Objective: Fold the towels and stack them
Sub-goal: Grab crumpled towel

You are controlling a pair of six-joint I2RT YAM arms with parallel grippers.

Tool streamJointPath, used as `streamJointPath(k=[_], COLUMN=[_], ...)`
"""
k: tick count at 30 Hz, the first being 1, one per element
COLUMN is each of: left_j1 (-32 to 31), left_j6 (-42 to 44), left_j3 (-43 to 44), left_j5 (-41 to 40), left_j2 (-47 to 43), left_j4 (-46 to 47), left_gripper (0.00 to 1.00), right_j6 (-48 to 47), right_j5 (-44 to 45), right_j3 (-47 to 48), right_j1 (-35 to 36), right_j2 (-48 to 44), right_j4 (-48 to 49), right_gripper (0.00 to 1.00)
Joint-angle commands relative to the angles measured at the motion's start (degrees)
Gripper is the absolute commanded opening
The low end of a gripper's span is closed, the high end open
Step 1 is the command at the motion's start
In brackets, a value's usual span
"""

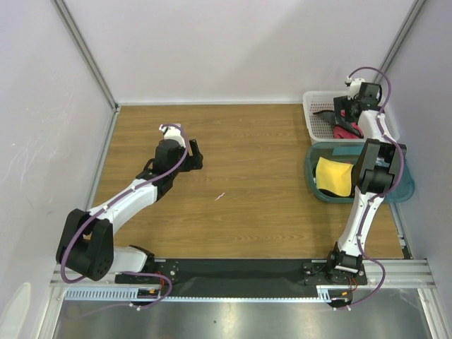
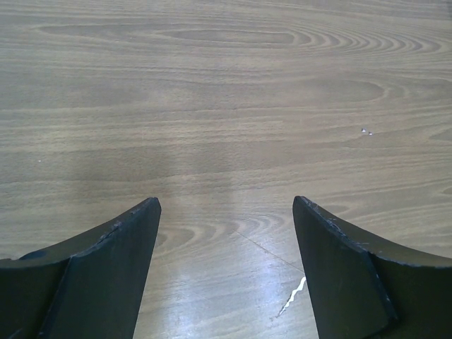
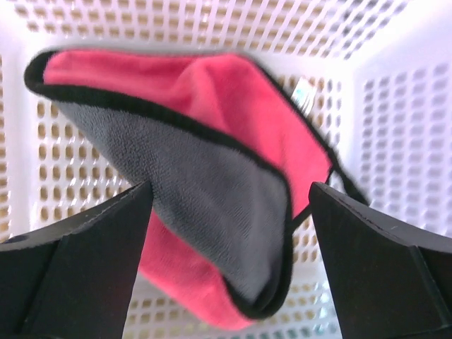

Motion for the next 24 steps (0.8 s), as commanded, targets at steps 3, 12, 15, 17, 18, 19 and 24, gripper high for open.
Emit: streamJointPath(k=[3, 12, 15, 17, 18, 19, 24], left_j1=[0.4, 0.4, 0.4, 0.4, 0.4, 0.4, 0.4], left_j6=[1.0, 0.7, 0.8, 1.0, 1.3, 1.5, 2.5], left_j3=[1.8, 1.6, 1.5, 1.7, 1.9, 2.2, 3.2], left_j5=[-1.7, -2.0, -2.3, -2.3, -2.4, -2.8, -3.4], left_j2=[-0.2, -0.6, -0.7, -0.8, -0.9, -1.0, -2.2], left_j4=[2.0, 1.4, 1.3, 1.1, 0.9, 0.7, 0.2], left_gripper=[0.83, 0.82, 0.82, 0.82, 0.82, 0.82, 0.82], right_j6=[-3.5, -2.6, -2.6, -2.5, -2.4, -1.8, -0.8], right_j5=[-1.6, -10.2, -9.8, -8.0, -7.6, -6.8, -6.1], right_j3=[7.7, 6.5, 7.9, 9.2, 11.0, 12.0, 12.5], right_j1=[-0.2, -0.6, -0.6, -0.7, -0.7, -0.7, -0.8], right_j2=[3.7, 3.3, 5.1, 7.2, 7.9, 8.7, 6.5], right_j4=[-2.1, -5.3, -6.8, -7.5, -8.3, -9.3, -7.8], right_gripper=[0.95, 0.92, 0.86, 0.78, 0.69, 0.64, 0.14])
